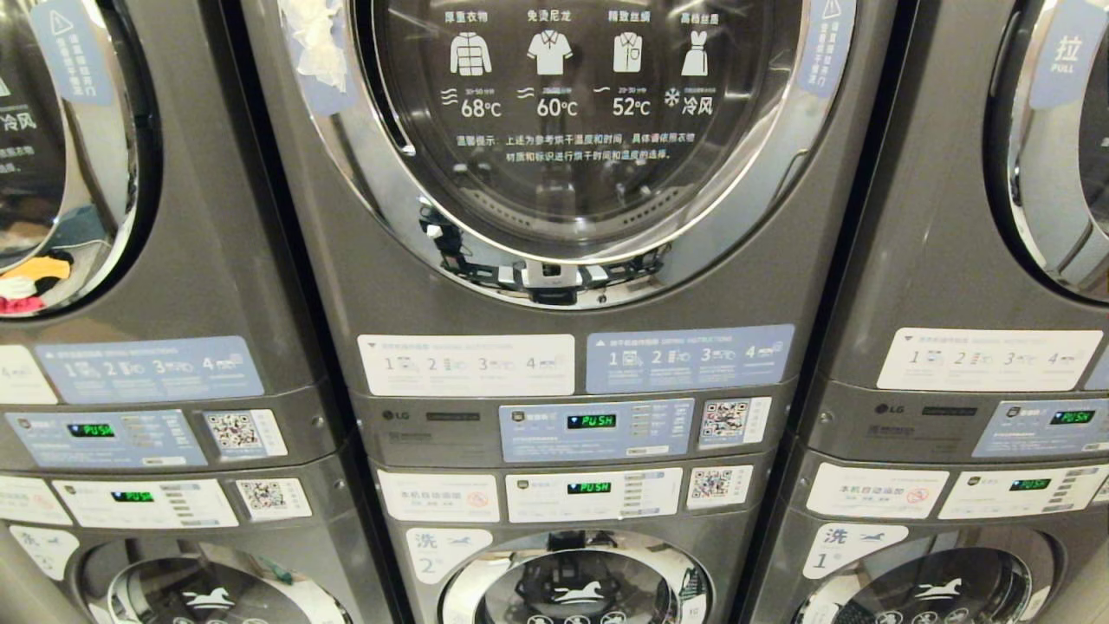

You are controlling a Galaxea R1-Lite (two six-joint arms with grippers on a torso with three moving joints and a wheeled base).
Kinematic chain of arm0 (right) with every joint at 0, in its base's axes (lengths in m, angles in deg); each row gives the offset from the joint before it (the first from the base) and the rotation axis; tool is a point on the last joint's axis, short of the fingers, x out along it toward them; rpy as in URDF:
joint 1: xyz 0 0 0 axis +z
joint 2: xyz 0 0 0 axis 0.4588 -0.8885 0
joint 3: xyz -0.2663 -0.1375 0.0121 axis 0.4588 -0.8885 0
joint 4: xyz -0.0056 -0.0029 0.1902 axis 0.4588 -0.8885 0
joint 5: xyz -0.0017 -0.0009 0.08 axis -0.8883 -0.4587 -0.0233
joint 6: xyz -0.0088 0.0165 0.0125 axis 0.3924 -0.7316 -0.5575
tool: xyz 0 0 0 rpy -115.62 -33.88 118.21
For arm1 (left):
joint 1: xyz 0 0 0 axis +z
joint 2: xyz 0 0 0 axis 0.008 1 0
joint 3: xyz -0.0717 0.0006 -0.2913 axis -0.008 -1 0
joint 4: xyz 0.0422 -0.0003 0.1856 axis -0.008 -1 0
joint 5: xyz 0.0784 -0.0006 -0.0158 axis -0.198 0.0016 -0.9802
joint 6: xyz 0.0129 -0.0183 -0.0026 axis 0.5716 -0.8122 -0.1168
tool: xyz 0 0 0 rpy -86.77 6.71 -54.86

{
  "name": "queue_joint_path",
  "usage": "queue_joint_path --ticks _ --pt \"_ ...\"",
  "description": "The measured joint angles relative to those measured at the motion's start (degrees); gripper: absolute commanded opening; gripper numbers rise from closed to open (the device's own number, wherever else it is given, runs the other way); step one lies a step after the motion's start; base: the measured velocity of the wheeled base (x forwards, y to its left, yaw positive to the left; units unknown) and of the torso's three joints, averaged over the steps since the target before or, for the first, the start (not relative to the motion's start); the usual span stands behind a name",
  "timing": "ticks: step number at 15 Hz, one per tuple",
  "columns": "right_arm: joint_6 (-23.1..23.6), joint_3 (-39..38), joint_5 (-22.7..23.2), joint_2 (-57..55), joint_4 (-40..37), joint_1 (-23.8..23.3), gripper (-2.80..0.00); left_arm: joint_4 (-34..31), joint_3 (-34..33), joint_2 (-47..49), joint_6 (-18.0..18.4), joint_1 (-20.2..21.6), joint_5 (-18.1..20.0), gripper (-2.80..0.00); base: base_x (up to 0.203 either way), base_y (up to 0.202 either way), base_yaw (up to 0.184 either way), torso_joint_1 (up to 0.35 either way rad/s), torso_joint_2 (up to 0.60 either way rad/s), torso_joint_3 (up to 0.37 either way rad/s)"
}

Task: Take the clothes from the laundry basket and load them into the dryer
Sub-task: Take the clothes out of the basket

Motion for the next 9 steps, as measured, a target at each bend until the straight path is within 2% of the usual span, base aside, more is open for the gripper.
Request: queue_joint_path --ticks 3,9 --pt "-0.27 -0.13 -0.04 0.00 0.07 0.00 -2.80 0.00 0.00 0.00 0.00 0.00 0.00 -2.80 0.000 0.000 0.000 0.000 0.00 0.000" --pt "-0.66 -0.16 -0.06 0.00 0.11 0.02 -2.80 0.03 0.00 0.00 -0.27 0.00 0.00 -2.80 0.000 0.000 0.000 -0.056 0.13 0.064"
